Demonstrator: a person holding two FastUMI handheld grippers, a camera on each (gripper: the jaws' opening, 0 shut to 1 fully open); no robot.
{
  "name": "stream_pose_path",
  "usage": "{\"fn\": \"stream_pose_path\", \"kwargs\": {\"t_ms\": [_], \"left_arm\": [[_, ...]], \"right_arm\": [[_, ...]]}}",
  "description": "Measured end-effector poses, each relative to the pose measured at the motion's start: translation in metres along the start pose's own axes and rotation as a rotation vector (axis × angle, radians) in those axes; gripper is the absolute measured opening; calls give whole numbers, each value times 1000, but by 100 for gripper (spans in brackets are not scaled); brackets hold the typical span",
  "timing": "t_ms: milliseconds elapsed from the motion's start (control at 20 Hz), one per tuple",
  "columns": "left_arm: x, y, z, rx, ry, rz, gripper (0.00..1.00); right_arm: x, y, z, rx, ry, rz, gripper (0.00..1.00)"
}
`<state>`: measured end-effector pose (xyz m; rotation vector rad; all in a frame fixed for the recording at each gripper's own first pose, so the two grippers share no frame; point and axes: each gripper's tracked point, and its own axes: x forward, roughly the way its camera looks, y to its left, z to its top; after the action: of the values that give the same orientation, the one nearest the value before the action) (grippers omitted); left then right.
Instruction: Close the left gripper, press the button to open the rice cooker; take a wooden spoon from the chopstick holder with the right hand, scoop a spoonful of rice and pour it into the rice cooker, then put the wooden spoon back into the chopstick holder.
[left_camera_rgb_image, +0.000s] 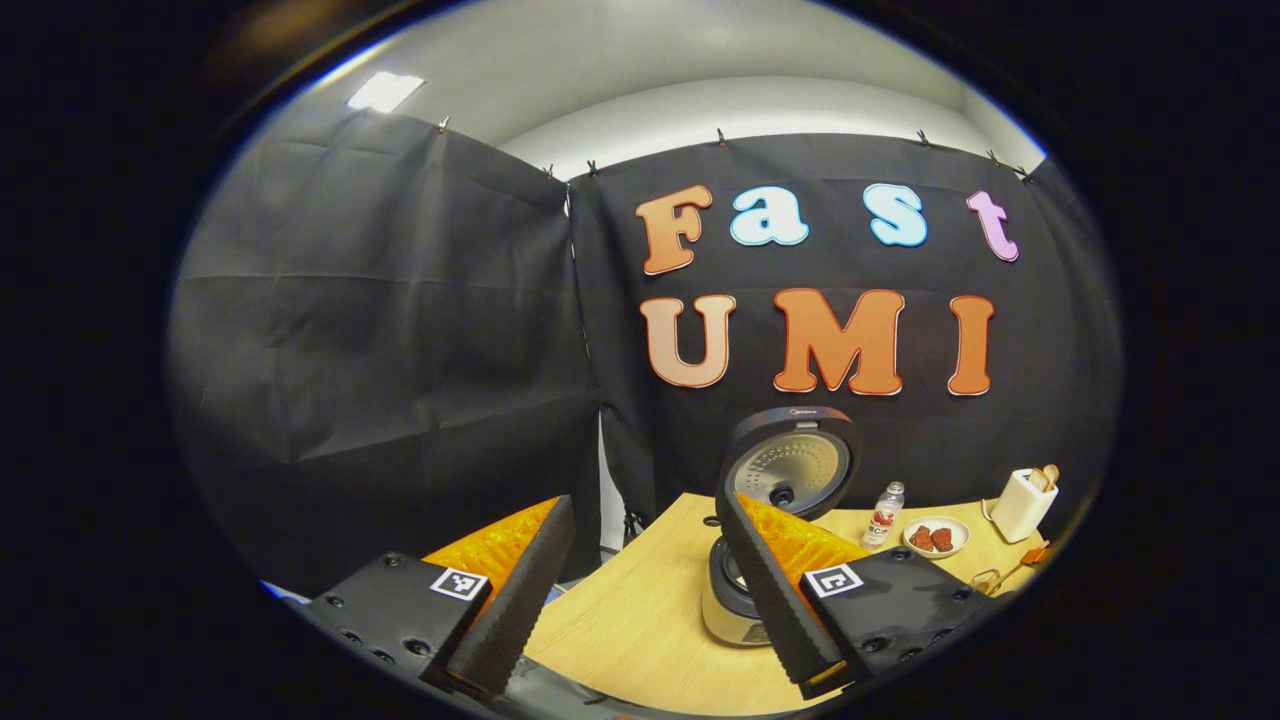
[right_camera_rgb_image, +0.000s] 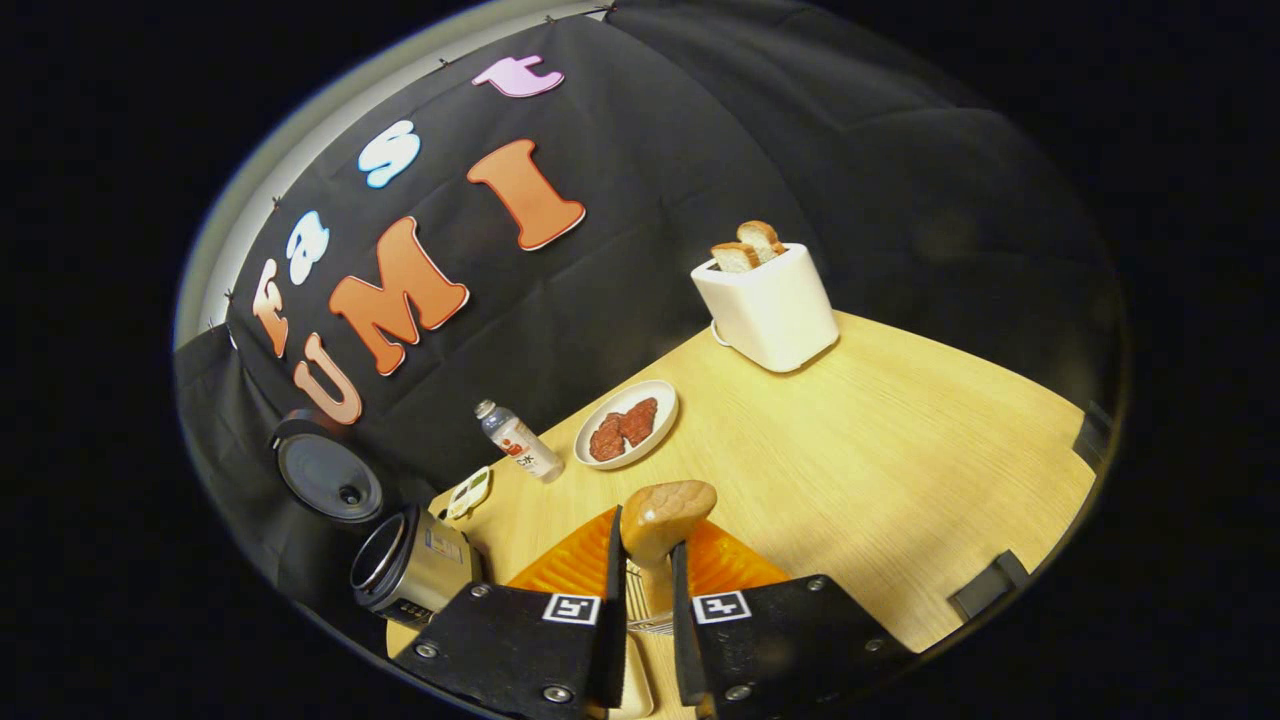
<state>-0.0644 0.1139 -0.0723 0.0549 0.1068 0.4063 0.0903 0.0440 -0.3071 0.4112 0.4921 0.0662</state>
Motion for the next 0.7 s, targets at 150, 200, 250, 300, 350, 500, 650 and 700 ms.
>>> {"fn": "stream_pose_path", "kwargs": {"t_ms": [150, 200, 250, 300, 350, 500, 650, 700], "left_arm": [[-1, 8, 1, -3, -5, 12, 99], [0, 11, 2, -4, -5, 13, 100], [1, 13, 1, -5, -6, 12, 100], [2, 15, 2, -7, -6, 9, 100], [4, 16, 3, -9, -7, 3, 100], [14, 17, 7, -12, -14, -29, 95], [28, 15, 8, -13, -20, -74, 99], [33, 13, 9, -13, -21, -94, 100]], "right_arm": [[3, 12, 5, -74, 2, 1, 12], [2, 16, 8, -88, 2, 0, 10], [0, 19, 12, -103, -3, -6, 8], [-4, 23, 19, -126, -19, -12, 8], [-10, 28, 26, -157, -34, -19, 8], [-33, 47, 46, -235, -80, -28, 8], [-61, 70, 63, -280, -142, -28, 7], [-72, 82, 65, -283, -158, -18, 8]]}}
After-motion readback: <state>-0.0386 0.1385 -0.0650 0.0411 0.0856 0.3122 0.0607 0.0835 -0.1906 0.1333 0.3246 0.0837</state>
